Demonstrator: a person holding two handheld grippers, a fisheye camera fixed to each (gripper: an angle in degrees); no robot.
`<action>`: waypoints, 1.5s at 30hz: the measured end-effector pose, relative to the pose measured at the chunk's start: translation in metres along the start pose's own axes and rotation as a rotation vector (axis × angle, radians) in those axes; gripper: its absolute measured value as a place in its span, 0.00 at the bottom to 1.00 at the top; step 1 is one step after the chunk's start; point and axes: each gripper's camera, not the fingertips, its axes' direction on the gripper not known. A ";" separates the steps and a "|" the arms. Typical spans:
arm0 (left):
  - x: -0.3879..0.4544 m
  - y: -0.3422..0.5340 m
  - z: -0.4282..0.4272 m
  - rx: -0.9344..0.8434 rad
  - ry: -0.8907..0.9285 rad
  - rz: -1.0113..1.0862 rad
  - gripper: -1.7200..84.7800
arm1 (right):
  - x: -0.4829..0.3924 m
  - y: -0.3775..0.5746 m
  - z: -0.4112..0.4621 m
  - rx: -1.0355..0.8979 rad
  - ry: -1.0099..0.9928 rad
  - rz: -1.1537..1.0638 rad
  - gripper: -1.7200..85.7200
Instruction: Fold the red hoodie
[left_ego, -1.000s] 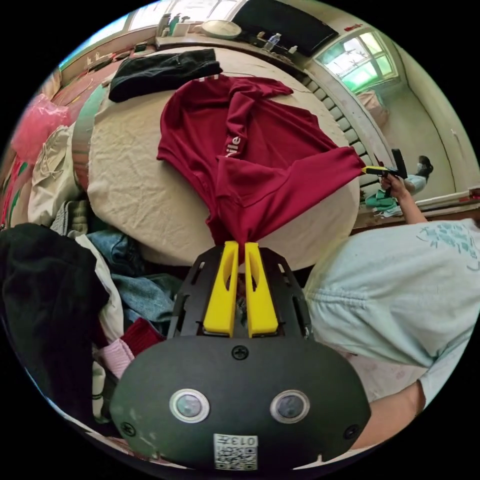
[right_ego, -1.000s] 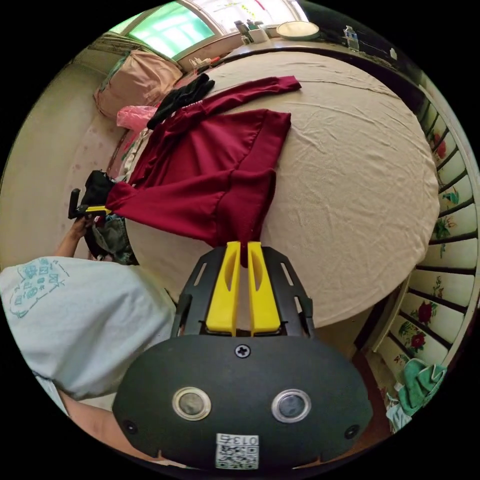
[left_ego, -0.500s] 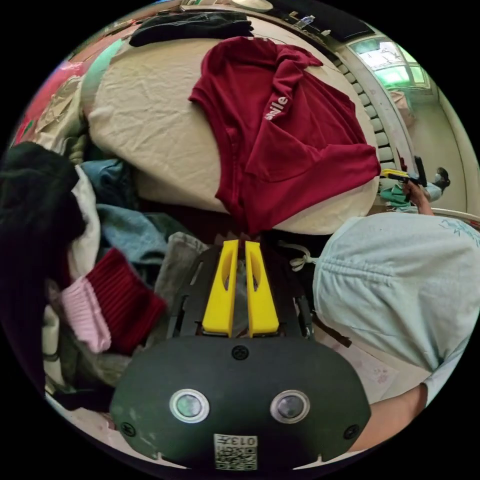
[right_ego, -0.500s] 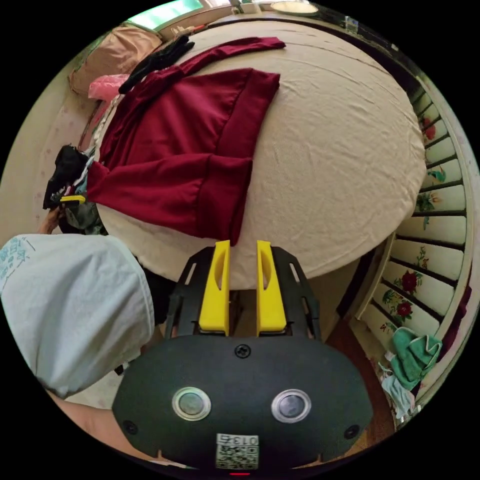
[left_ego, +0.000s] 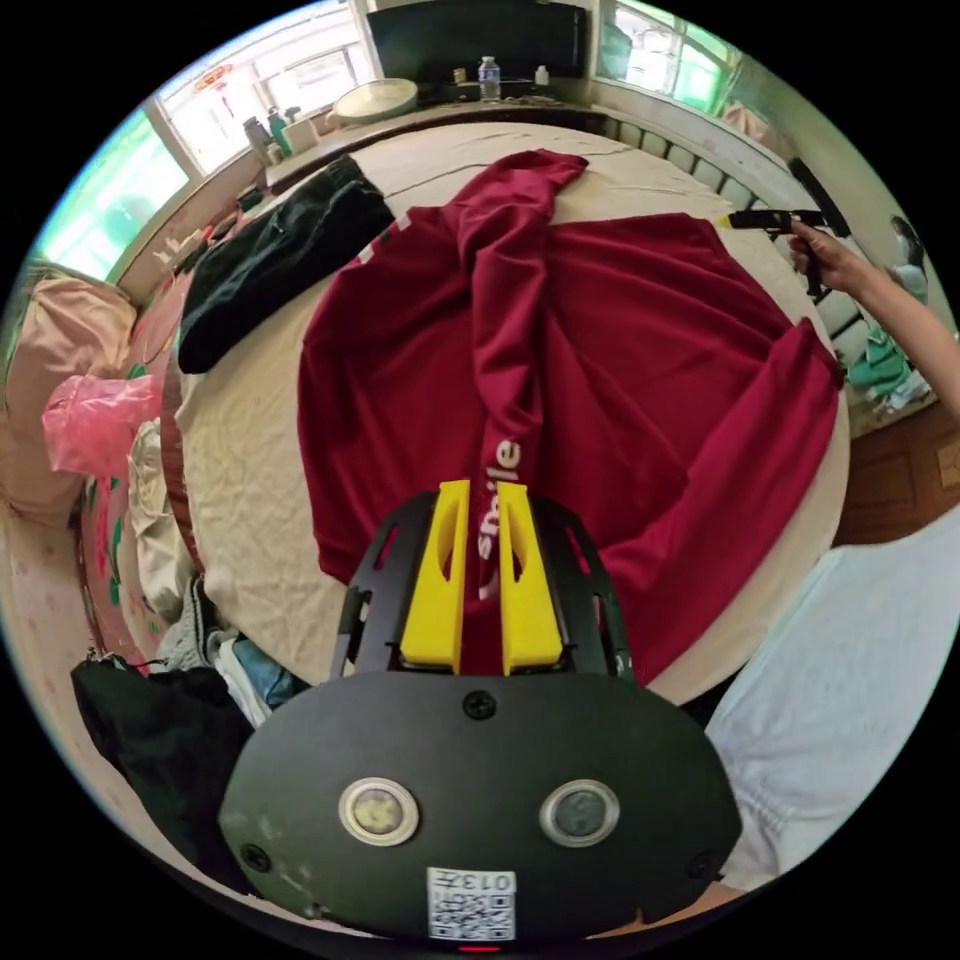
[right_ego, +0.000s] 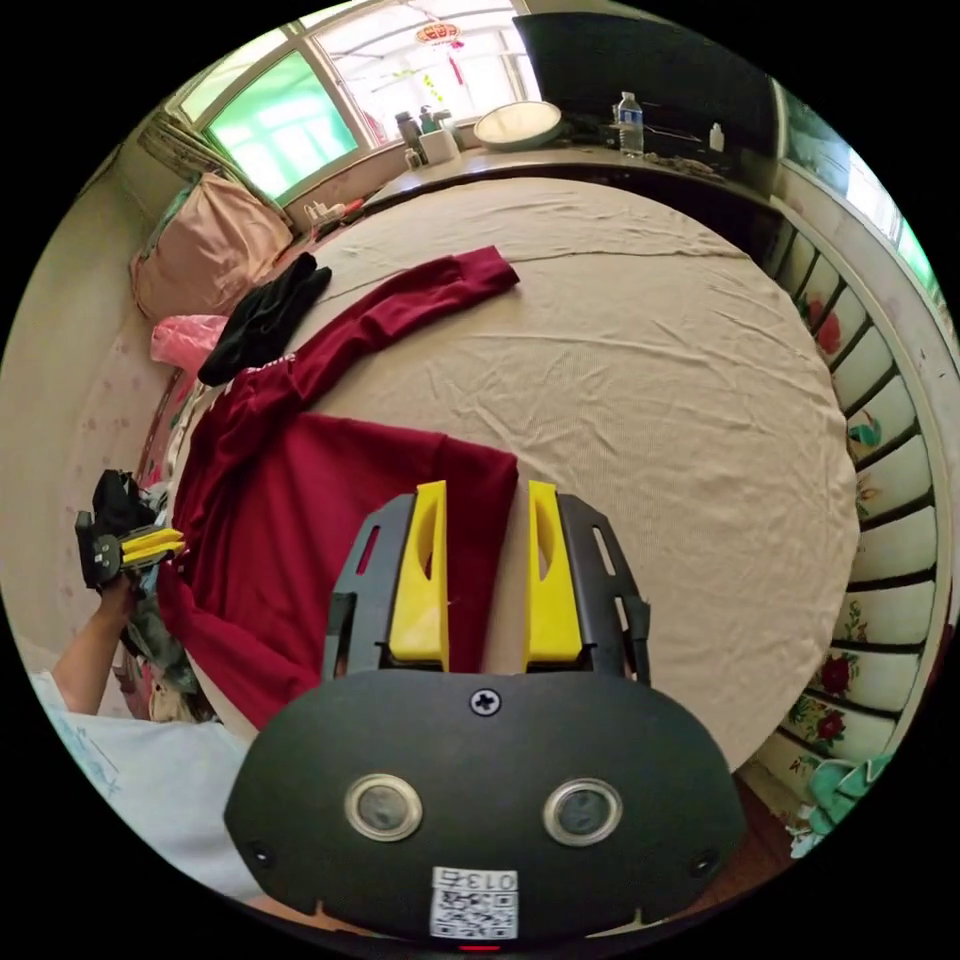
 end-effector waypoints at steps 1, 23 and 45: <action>-0.005 -0.006 0.010 -0.017 0.008 -0.030 0.08 | 0.001 -0.004 0.004 -0.009 -0.001 0.001 0.15; -0.001 0.055 0.028 0.053 0.066 -0.031 0.08 | -0.106 -0.017 -0.018 0.164 -0.170 -0.484 0.18; 0.034 0.155 0.118 0.046 0.042 -0.185 0.15 | -0.166 -0.144 0.019 -0.088 -0.283 -0.402 0.05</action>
